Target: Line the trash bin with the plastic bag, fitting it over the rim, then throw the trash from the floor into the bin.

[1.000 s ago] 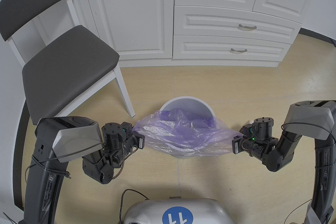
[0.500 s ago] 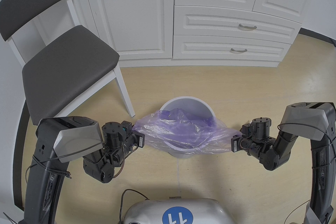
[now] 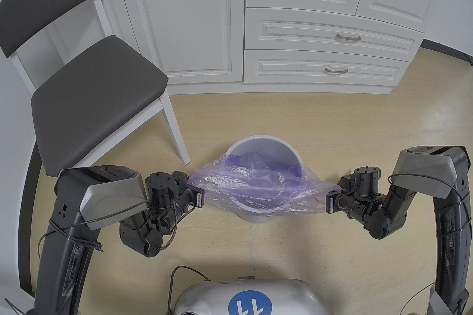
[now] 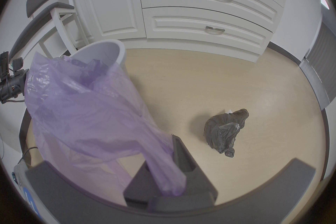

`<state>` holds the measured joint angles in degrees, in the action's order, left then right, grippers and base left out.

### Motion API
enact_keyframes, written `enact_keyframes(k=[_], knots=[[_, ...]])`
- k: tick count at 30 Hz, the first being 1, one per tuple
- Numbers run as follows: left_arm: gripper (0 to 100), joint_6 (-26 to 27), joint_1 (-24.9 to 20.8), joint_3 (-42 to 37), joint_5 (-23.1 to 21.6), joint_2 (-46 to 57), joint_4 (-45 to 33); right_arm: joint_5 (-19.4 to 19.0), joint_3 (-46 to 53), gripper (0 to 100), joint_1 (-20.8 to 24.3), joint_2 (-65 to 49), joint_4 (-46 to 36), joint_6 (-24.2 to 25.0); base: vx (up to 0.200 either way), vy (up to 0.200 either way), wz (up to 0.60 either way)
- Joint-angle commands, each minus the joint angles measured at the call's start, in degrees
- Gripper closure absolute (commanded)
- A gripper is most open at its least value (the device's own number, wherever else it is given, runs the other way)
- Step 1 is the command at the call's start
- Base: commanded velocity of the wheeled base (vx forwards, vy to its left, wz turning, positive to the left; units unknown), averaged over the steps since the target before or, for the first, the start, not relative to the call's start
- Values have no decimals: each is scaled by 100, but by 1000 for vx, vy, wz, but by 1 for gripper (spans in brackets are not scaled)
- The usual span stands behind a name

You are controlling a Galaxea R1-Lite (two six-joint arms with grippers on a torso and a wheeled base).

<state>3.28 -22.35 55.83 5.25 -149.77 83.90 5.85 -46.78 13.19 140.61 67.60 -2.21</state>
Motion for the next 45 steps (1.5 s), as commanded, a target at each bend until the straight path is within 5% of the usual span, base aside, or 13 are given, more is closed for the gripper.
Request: enact_keyframes(k=[1,17,18,28,35,38,39,40,45], knots=[[100,-3,2,50,11,-78,4,-5,-33,100,-9,99,-1,10,0,0,0],[100,-20,-7,24,20,-17,30,-40,116,100,-9,63,228,1,0,0,0],[100,-20,-7,15,20,-17,30,-49,142,0,-9,55,245,-8,0,0,0],[100,-20,-24,-11,28,10,57,-392,591,0,-159,-323,228,-96,0,0,0],[100,-20,-42,-134,20,141,57,-1780,1259,0,-581,-983,263,-368,0,0,0],[100,-20,-42,-143,28,159,57,-1912,1303,0,-625,-1009,263,-403,0,0,0],[100,-29,-51,-160,20,212,57,-2677,1593,0,-836,-1106,509,-553,0,0,0],[100,-20,-59,-178,20,221,66,-2888,1663,0,-880,-1097,693,-553,0,0,0],[100,-20,-51,-187,20,221,57,-3459,1847,0,-1020,-983,1300,-535,0,0,0]])
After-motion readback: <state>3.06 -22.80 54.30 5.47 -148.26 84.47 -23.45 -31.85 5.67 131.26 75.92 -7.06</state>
